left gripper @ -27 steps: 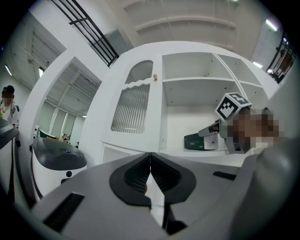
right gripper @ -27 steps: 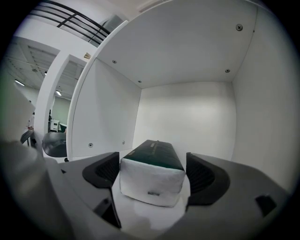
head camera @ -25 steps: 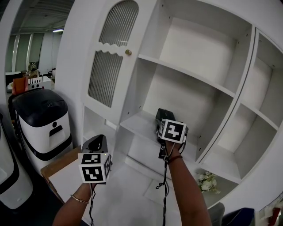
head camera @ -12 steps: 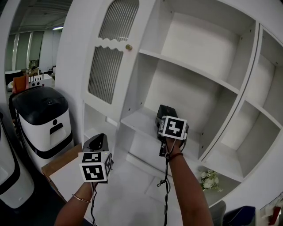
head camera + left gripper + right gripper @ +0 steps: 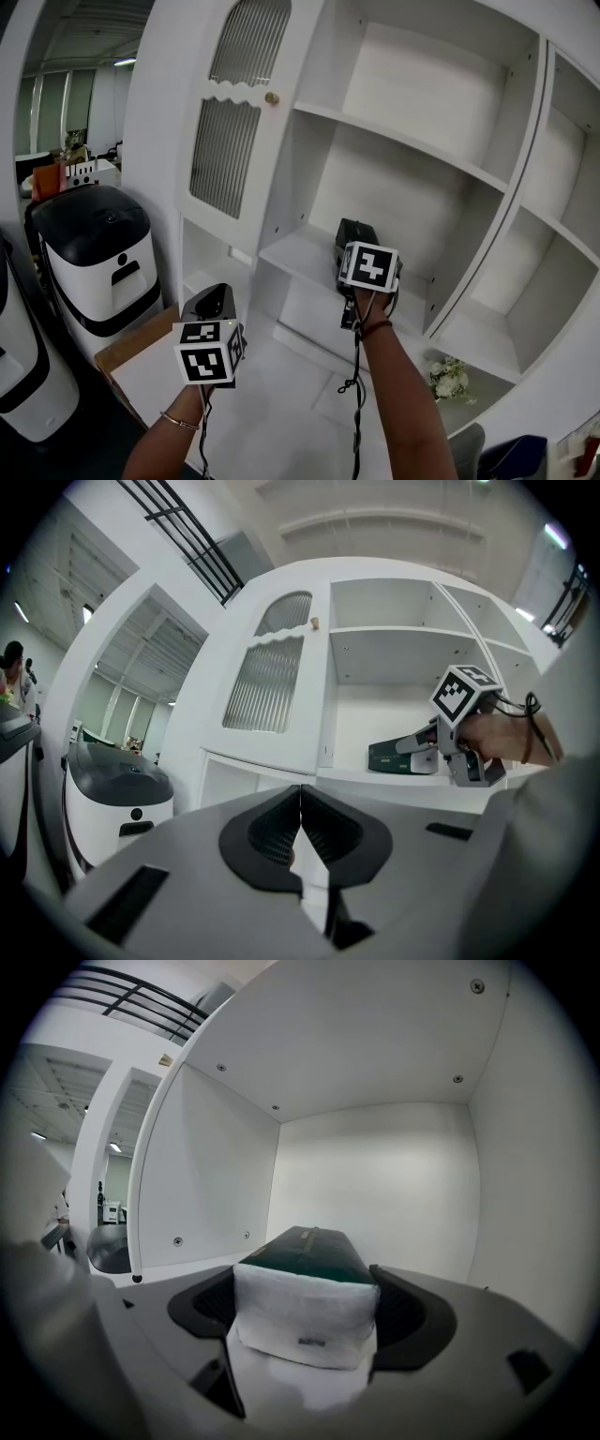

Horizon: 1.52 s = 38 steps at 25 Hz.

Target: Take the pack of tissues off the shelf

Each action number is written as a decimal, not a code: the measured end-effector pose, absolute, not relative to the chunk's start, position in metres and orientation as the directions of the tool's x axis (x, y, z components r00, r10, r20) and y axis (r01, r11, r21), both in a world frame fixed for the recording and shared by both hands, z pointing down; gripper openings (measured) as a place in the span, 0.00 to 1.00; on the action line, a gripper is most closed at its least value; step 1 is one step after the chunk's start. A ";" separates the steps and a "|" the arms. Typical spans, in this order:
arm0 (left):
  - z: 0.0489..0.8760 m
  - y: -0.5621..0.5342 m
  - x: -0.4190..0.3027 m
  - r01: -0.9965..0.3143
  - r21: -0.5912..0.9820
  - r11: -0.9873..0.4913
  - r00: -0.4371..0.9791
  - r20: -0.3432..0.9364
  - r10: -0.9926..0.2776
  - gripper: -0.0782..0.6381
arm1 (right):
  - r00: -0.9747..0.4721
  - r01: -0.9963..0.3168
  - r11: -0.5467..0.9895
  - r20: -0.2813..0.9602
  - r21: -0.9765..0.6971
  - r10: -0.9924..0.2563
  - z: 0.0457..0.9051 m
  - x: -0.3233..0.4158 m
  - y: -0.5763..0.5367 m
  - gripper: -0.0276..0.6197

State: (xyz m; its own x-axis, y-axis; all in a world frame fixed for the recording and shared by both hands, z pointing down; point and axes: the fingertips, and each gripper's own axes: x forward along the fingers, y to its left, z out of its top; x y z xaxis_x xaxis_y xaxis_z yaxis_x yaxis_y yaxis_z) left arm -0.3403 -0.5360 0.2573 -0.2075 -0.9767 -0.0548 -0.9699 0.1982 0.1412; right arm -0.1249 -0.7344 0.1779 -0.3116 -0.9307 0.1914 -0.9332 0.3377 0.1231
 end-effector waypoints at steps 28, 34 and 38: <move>0.236 -0.458 -0.302 -0.952 0.078 0.295 -0.300 -0.052 -0.953 0.13 | -0.475 -0.876 0.479 0.079 0.057 -0.877 0.148 -0.118 -0.663 0.64; 0.224 -0.426 -0.287 -0.942 0.063 0.329 -0.333 -0.078 -0.940 0.13 | -0.528 -0.848 0.529 0.028 0.042 -0.849 0.135 -0.113 -0.628 0.64; 0.222 -0.408 -0.276 -0.934 0.059 0.352 -0.356 -0.083 -0.931 0.13 | -0.554 -0.831 0.552 -0.016 0.069 -0.832 0.123 -0.109 -0.604 0.64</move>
State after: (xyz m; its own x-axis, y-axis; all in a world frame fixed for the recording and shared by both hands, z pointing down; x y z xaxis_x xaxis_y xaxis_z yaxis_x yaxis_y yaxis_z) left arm -0.2756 -0.4081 0.2219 -0.3556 -0.9309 -0.0833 -0.9343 0.3516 0.0589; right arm -0.1086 -0.6038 0.1226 -0.5542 -0.8322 -0.0162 -0.8310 0.5520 0.0689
